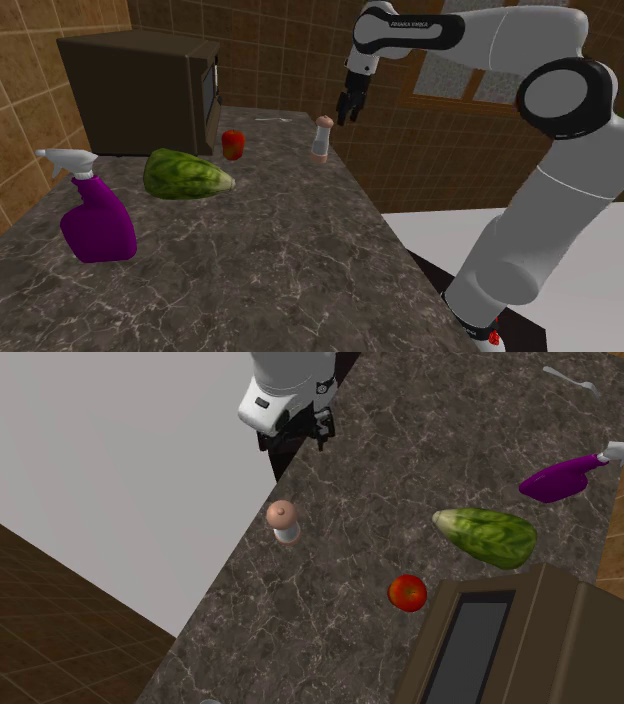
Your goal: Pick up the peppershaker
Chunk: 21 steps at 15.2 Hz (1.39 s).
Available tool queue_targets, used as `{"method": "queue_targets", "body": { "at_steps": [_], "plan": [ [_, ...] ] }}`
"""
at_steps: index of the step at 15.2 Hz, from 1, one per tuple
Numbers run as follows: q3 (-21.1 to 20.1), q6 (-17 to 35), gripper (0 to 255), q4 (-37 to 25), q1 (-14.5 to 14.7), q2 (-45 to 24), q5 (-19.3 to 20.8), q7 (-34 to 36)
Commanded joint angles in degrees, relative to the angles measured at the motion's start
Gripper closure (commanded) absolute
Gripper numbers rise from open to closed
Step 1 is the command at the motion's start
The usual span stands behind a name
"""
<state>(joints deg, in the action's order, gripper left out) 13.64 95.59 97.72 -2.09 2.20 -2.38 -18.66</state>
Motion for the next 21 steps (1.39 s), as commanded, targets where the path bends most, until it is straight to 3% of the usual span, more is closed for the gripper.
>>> {"method": "queue_targets", "body": {
  "at_steps": [1, 5, 8, 16, 18, 19, 21],
  "plan": [
    [1.1, -2.0, 0, -7.1, -0.9, -6.1, -2.2, -2.5],
    [2.1, -7.9, 0, -23.3, -3.9, -18.7, -6.8, -6.2],
    [1.8, -14.9, 0, -40.8, -7.8, -30.6, -10.6, -7.8],
    [1.8, -7.4, 0, -30.5, -6.6, -27.9, -9.8, -8.5],
    [1.8, -7.4, 0, -30.5, -6.6, -27.9, -9.8, -8.5],
    [1.8, -7.3, 255, -30.3, -6.6, -27.8, -9.8, -8.5],
    [1.8, -7.3, 255, -30.2, -6.5, -27.7, -9.8, -8.5]
  ]
}}
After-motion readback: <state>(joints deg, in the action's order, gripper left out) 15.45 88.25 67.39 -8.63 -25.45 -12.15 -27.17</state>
